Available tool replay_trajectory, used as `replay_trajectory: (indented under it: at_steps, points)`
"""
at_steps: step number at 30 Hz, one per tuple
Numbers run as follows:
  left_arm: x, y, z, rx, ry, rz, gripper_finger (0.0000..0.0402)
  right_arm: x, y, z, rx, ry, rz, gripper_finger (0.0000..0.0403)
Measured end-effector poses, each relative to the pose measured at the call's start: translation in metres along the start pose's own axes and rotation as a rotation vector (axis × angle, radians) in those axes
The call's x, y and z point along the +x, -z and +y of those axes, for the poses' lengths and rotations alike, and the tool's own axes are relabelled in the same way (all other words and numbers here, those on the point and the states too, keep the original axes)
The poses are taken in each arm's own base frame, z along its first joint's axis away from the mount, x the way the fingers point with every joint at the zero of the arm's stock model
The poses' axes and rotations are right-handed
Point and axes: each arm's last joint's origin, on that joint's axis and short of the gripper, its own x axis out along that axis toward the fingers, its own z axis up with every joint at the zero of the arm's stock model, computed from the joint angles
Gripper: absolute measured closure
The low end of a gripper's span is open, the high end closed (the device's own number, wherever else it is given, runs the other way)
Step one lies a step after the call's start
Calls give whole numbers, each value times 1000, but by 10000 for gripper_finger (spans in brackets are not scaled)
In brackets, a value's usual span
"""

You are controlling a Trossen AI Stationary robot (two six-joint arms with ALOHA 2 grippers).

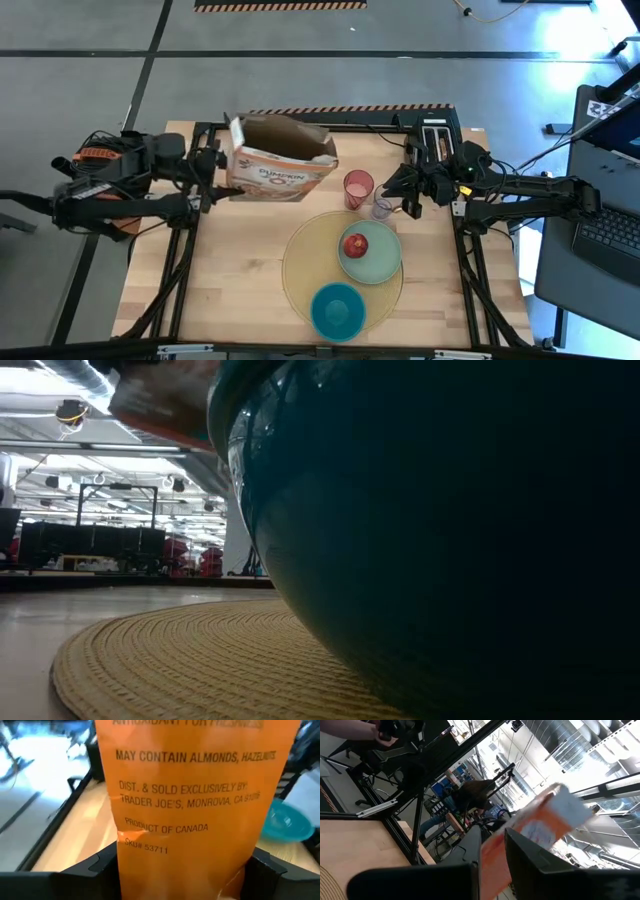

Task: Arrange a breakfast setting
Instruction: Pour the cereal into the blue bowl

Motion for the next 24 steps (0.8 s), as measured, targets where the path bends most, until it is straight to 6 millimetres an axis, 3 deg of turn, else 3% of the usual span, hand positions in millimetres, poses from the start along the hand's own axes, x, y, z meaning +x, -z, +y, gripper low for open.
replay_trajectory:
  at_steps: [11,24]
  points:
    - [-2,-16,-14,2,96,196,131,0,0,0,0,0,0,346]
    - [11,-18,-36,16,298,335,135,0,3,2,-29,-11,28,346]
